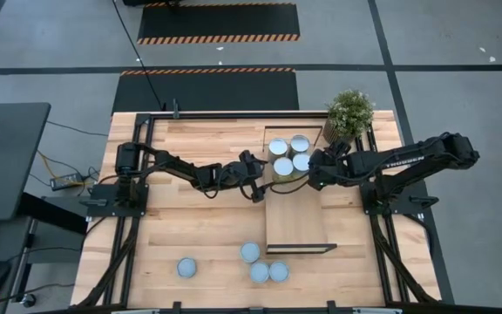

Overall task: Pick and place cans onto a shelf
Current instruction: Adjust the canned oranges and carrots on the shelf

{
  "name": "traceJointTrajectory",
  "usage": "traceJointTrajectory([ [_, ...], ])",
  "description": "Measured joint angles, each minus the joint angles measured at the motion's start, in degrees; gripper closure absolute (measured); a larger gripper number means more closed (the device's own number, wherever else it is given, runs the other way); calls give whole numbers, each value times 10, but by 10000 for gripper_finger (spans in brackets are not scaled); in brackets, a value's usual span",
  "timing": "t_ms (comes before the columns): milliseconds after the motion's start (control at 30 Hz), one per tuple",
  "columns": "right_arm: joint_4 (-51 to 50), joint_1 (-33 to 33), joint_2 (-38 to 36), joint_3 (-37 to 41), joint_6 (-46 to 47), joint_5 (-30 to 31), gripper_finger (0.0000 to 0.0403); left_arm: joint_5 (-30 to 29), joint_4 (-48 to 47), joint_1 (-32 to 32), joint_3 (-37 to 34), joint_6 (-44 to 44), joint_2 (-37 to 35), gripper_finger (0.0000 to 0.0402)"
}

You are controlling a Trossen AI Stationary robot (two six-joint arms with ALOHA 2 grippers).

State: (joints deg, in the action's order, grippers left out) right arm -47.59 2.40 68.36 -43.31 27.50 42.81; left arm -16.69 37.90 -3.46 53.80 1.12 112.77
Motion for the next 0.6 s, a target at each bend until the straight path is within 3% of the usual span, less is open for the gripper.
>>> traceJointTrajectory([
  [333, -3, 10, 0, 0, 8, 0, 30, -24, 19, 0, 0, -20, 9, 24],
  [600, -67, 12, 0, -20, 35, -5, 30, -32, 29, -15, 0, -4, 23, 24],
])
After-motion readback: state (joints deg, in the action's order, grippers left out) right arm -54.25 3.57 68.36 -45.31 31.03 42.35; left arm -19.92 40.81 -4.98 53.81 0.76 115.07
